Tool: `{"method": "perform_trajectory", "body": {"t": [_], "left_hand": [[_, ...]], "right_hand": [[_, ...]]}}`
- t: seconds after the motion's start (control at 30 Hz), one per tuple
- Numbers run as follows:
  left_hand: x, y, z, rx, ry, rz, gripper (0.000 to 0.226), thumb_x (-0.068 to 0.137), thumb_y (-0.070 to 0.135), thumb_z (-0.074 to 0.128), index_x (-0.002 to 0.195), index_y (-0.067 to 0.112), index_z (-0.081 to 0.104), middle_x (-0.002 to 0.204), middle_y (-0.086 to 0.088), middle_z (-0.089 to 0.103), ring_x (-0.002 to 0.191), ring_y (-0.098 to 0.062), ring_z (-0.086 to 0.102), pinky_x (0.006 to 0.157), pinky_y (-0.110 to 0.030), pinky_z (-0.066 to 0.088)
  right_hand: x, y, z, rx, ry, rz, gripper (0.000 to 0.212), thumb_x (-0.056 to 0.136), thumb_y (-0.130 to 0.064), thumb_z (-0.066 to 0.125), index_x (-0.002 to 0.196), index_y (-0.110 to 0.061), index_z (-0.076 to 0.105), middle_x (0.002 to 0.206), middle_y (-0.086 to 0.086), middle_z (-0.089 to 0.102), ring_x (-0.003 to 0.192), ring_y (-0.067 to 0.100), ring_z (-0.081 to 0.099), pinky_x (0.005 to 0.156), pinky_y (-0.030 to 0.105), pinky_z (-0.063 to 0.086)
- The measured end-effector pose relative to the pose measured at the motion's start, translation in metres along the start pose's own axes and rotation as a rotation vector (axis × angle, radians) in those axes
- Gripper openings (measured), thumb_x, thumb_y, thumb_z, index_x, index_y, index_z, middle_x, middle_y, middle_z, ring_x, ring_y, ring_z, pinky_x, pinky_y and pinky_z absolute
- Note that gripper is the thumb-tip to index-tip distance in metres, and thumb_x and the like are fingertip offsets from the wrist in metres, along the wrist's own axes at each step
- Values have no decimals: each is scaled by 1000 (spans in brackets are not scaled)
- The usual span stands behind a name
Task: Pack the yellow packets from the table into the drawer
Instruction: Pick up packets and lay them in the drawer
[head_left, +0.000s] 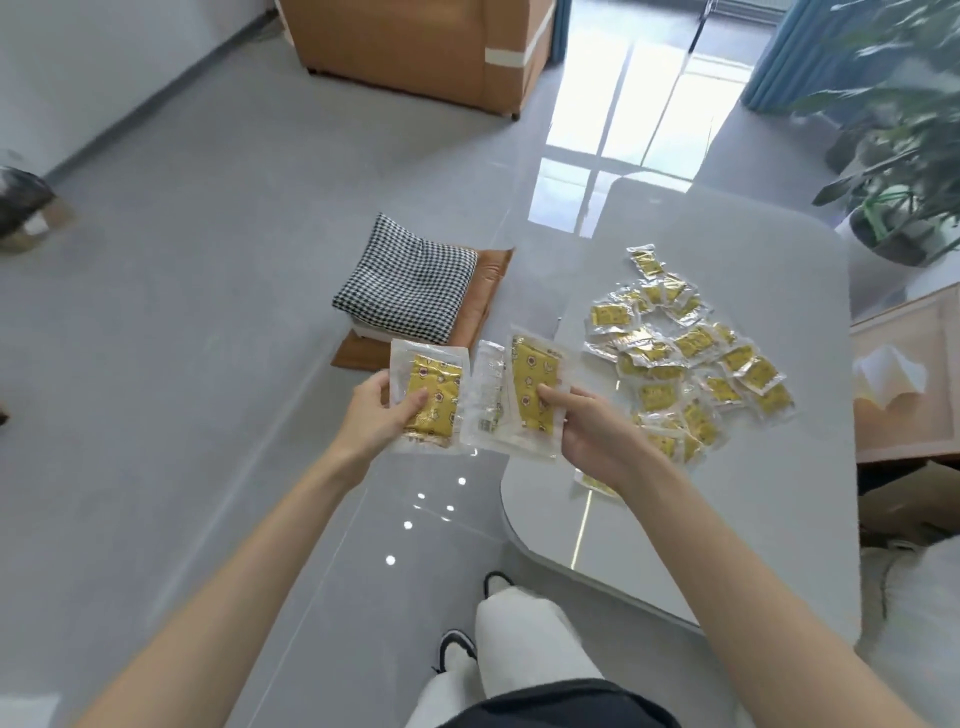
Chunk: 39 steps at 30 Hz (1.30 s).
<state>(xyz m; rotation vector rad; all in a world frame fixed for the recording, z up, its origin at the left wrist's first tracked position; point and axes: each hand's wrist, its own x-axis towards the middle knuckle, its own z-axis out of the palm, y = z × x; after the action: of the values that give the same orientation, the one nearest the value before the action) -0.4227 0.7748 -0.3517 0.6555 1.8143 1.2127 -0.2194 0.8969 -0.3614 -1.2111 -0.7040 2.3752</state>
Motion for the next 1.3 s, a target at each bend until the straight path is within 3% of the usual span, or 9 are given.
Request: {"method": "perform_trajectory", "body": {"t": [0.17,0.4,0.63,0.77,0.83,0.93,1.0,1.13,1.3], "left_hand": [[57,15,-28,4,-63,-16,22,89,15,63,111,13,60,108,-7,69,97,-22,68,84,-36,56],[166,46,-55,26,-177,-23,19,89,15,64,108,15,63,99,1,71,83,-10,69,61,-17,56],[268,87,-67,86,-274,-69,15,88,18,65,99,27,64,95,2,72,80,-12,70,58,-23,57],[321,104,-60,116,-312,-99,21,84,19,69,103,27,65,101,-2,71,91,-18,68,72,-32,58],[350,110,-52,147,-388,-119,18,84,19,70,97,30,67,101,-4,72,93,-22,68,76,-36,58],[393,116,-33,218,-520,-89,18,85,19,69,98,30,65,97,4,71,89,-13,68,63,-18,56],[423,118,-18,303,-589,-78,26,86,25,67,112,26,63,98,6,70,86,-6,66,59,-12,50],[483,114,19,416,-740,-146,38,93,32,57,128,19,56,115,-5,67,92,-15,66,78,-28,55],[542,98,69,518,-925,-267,36,98,27,48,132,17,54,117,-1,66,96,-20,66,89,-33,51]], "right_hand": [[45,-9,34,9,-10,3,21,93,0,52,112,2,62,108,17,70,89,26,71,74,36,61],[143,-39,69,-2,-14,-5,25,94,-3,52,116,3,61,116,20,67,96,28,70,84,41,58],[223,-88,115,78,-38,-48,21,95,-1,49,110,-1,62,105,13,72,94,25,71,87,41,56],[253,-112,121,141,14,-66,25,95,0,49,118,1,58,107,13,71,93,24,71,80,37,59],[270,-121,119,195,56,-78,23,95,-1,49,115,0,60,104,13,72,91,23,72,77,35,59],[295,-129,112,256,180,-107,28,95,-2,51,121,2,57,112,17,68,95,25,70,78,35,60],[309,-132,105,304,281,-137,31,95,-1,51,126,3,54,121,20,64,100,28,66,79,36,59],[332,-136,87,485,460,-213,32,95,0,49,126,4,54,112,17,66,96,27,66,71,33,60],[354,-133,58,761,680,-367,32,95,3,46,126,1,52,100,13,69,81,21,71,67,32,61]]}}
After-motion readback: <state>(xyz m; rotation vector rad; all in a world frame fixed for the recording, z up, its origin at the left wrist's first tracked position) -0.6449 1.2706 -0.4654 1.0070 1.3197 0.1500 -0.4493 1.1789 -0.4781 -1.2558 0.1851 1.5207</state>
